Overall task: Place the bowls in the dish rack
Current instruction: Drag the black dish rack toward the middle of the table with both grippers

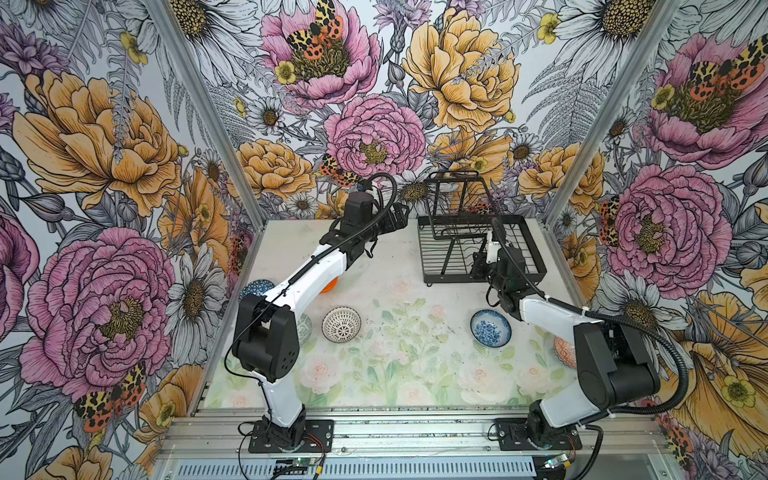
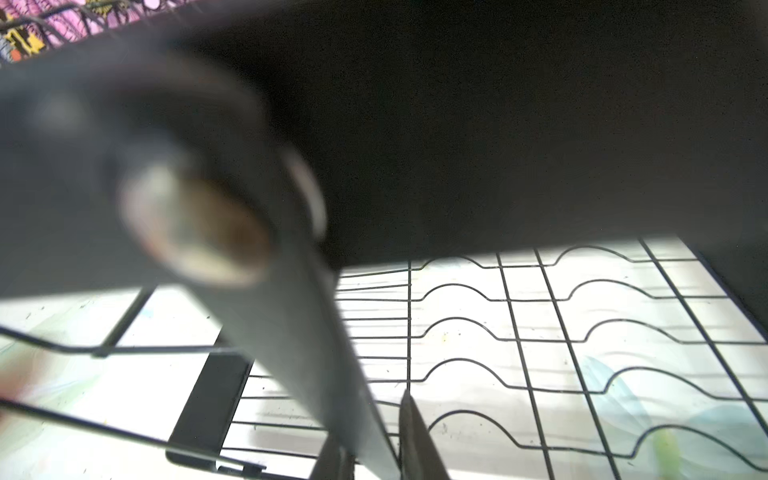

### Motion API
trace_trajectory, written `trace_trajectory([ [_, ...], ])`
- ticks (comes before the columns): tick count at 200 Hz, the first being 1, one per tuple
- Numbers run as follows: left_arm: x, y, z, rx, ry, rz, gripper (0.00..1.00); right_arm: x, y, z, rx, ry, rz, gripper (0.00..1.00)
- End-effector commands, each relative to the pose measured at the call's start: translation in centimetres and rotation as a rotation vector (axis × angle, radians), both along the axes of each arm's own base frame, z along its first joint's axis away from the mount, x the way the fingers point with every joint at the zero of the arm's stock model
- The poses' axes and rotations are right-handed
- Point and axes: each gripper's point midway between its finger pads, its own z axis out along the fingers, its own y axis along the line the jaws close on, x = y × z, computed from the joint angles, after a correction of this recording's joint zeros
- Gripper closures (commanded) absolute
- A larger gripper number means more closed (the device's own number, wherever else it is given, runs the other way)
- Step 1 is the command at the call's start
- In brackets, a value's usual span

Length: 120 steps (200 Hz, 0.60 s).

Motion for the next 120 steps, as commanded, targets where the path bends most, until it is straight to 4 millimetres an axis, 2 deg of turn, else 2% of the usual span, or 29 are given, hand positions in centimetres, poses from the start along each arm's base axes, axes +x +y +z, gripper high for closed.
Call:
trace_trajectory([
  [1,0.1,-2.5,-0.9,-0.075,0.115,-0.036,0.01,-2.0,4.2,1.0,0.056,0.026,0.134,0.81],
  [40,0.4,-4.3,-2.6,-0.119,0.262,-0.059,0.01,-3.4,5.7,0.6,0.043,0.037,0.154,0.8],
  [59,0.3,-4.4,-3.7,-0.176,0.332,-0.056,0.01,-3.8,5.6,0.5,0.042,0.044,0.145,0.77],
  [76,0.1,-4.8,-3.4,-0.194,0.341,-0.08,0.01,-4.2,5.3,0.6,0.043,0.045,0.133,0.73],
  [97,0.1,-4.4,-3.0,-0.218,0.327,-0.082,0.01,-4.6,5.0,1.0,0.04,0.044,0.124,0.7],
  [120,0.4,-3.4,-3.1,-0.368,0.34,-0.077,0.01,-5.1,4.6,1.1,0.036,0.049,0.116,0.65],
])
